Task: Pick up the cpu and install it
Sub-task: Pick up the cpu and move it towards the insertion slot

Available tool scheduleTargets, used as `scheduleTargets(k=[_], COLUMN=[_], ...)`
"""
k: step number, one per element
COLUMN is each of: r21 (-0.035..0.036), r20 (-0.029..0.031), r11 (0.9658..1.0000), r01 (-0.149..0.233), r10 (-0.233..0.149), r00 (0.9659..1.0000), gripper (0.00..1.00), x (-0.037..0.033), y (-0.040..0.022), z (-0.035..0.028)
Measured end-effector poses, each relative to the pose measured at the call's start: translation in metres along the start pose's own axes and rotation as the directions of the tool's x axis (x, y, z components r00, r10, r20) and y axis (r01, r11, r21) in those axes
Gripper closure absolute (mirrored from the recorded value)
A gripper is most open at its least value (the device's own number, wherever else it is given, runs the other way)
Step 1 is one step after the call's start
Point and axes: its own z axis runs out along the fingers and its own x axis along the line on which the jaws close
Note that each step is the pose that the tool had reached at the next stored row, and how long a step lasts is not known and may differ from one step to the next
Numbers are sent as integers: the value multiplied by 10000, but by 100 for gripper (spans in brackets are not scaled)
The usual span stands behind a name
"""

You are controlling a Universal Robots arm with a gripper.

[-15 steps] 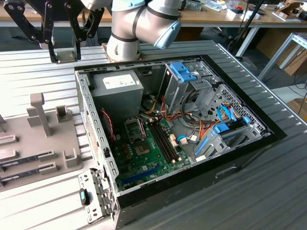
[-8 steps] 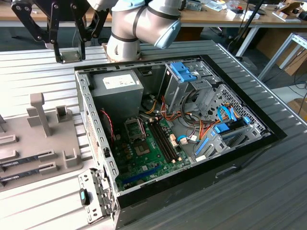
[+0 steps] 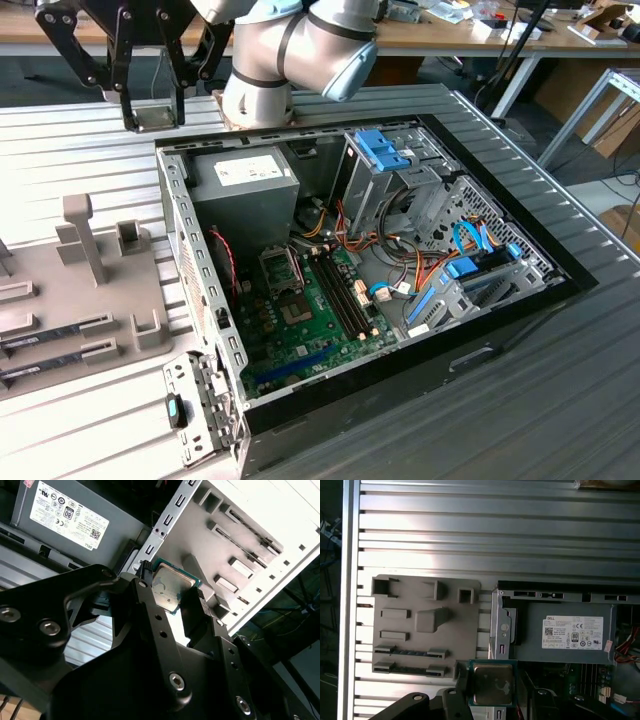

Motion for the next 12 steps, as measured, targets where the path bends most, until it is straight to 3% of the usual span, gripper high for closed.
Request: scheduleTargets(k=[12], r21=[10], r20=[-1], r11=[10000], r01=[-1], r10=[1], r00=[10000], gripper=[53], x=[-111], y=[-4], z=[18])
